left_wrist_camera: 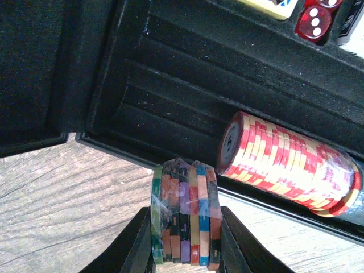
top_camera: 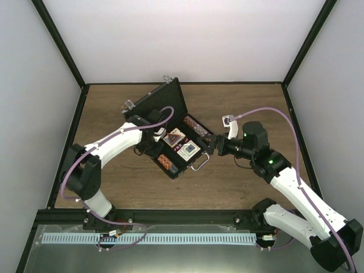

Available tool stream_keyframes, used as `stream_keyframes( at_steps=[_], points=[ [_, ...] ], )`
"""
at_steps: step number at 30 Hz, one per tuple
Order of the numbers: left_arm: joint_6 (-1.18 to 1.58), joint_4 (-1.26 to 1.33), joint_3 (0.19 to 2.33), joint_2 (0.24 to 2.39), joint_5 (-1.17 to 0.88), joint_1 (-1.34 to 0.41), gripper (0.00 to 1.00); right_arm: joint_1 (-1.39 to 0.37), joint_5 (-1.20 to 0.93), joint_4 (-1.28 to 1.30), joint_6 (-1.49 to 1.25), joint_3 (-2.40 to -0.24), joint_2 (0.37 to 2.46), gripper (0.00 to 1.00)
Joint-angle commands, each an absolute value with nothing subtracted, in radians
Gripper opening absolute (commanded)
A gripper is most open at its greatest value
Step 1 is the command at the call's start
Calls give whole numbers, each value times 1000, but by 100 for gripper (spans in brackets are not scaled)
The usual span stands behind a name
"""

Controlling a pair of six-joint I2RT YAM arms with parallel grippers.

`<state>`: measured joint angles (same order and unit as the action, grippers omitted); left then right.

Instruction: Pack up texas hold em set

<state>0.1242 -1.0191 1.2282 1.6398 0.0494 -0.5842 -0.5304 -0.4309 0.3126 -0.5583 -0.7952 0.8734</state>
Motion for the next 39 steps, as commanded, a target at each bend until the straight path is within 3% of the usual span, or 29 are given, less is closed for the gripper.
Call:
stream_keyframes(
  at_steps=[1, 12, 39],
  points=[
    [87, -1036, 1271, 1691, 55, -589, 14, -521, -472, 264, -571, -777, 856, 100],
    [52, -1042, 1342, 1775, 59, -589, 15, -521, -498, 237, -610, -744, 838, 100],
    [57, -1052, 1276, 1776, -19, -616, 22, -521, -521, 217, -614, -729, 869, 100]
  ],
)
